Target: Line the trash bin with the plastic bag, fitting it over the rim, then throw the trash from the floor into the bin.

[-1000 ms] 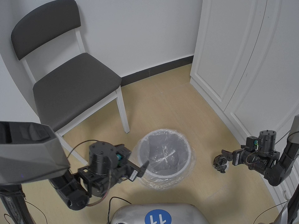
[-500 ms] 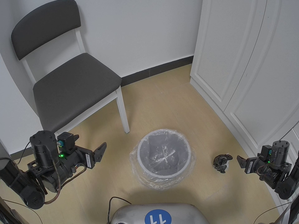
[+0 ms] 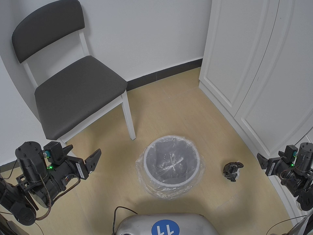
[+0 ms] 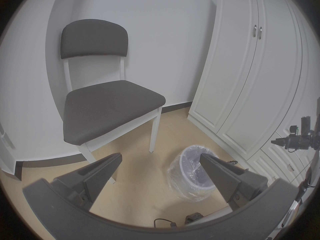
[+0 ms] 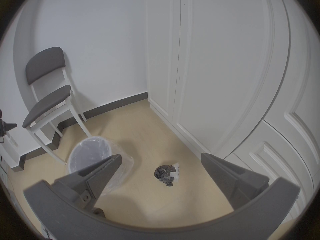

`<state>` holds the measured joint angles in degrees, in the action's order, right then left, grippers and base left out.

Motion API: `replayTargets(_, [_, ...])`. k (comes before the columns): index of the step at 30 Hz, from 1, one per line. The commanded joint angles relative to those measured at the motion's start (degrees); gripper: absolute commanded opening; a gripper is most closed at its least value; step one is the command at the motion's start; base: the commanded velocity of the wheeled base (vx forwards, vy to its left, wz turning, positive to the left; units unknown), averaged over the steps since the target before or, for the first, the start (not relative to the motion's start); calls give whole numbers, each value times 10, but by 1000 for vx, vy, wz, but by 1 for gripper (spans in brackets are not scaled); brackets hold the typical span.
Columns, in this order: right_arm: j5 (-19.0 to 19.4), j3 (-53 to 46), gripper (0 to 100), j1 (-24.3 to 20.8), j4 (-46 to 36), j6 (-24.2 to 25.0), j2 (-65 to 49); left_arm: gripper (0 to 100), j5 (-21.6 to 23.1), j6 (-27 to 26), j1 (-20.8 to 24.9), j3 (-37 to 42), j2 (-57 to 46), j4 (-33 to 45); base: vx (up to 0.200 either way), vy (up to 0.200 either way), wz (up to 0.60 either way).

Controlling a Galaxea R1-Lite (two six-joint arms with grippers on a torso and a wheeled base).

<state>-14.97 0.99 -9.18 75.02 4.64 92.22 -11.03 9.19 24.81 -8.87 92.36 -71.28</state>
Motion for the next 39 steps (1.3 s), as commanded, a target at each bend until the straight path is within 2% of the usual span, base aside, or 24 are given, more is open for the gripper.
replayTargets(1, [-1, 10, 100, 12, -65, -22, -42, 100, 0, -6, -2, 7, -32, 17, 0, 0, 0])
replayTargets(2, [-1, 31, 100, 19, -98, -23, -48, 100, -1, -8, -4, 4, -33, 28, 0, 0, 0])
replayTargets(3, [-1, 31, 100, 19, -98, -23, -48, 100, -1, -8, -4, 4, -33, 28, 0, 0, 0])
replayTargets(4, [-1, 86, 100, 38, -188, -22, -56, 100, -1, -17, -16, -5, -34, 51, 0, 0, 0])
replayTargets(7, [1, 184, 100, 62, -351, -11, -65, 100, 4, -29, -43, -36, -28, 75, 0, 0, 0])
replayTargets(8, [2, 201, 100, 62, -379, -5, -64, 100, 4, -30, -46, -42, -26, 79, 0, 0, 0])
replayTargets(9, [7, 267, 100, 61, -483, 27, -60, 100, 4, -29, -56, -60, -24, 95, 0, 0, 0])
replayTargets(10, [11, 300, 100, 58, -534, 53, -56, 100, 4, -29, -60, -66, -24, 105, 0, 0, 0])
replayTargets(12, [47, 359, 100, 56, -635, 118, -41, 100, 4, -29, -64, -71, -24, 122, 0, 0, 0])
replayTargets(13, [66, 372, 100, 57, -656, 133, -34, 100, 3, -30, -64, -73, -24, 126, 0, 0, 0])
replayTargets(14, [110, 394, 100, 63, -692, 155, -21, 100, 3, -30, -60, -75, -24, 127, 0, 0, 0])
replayTargets(16, [156, 418, 100, 73, -708, 169, 3, 100, 2, -31, -56, -76, -24, 127, 0, 0, 0])
replayTargets(18, [173, 433, 100, 88, -707, 168, 41, 100, 3, -31, -49, -76, -28, 127, 0, 0, 0])
replayTargets(24, [173, 469, 100, 101, -705, 183, 146, 100, 2, -30, -33, -69, -25, 127, 0, 0, 0])
replayTargets(26, [179, 483, 100, 123, -703, 186, 198, 100, 2, -30, -32, -67, -24, 128, 0, 0, 0])
replayTargets(29, [178, 497, 100, 131, -696, 186, 260, 100, 2, -30, -36, -68, -19, 128, 0, 0, 0])
replayTargets(34, [178, 500, 100, 146, -634, 186, 326, 100, 2, -30, -50, -69, -17, 127, 0, 0, 0])
replayTargets(35, [176, 498, 100, 148, -588, 186, 358, 100, 3, -30, -57, -69, -16, 127, 0, 0, 0])
replayTargets(39, [172, 523, 100, 149, -528, 179, 411, 100, 5, -30, -63, -69, -15, 127, 0, 0, 0])
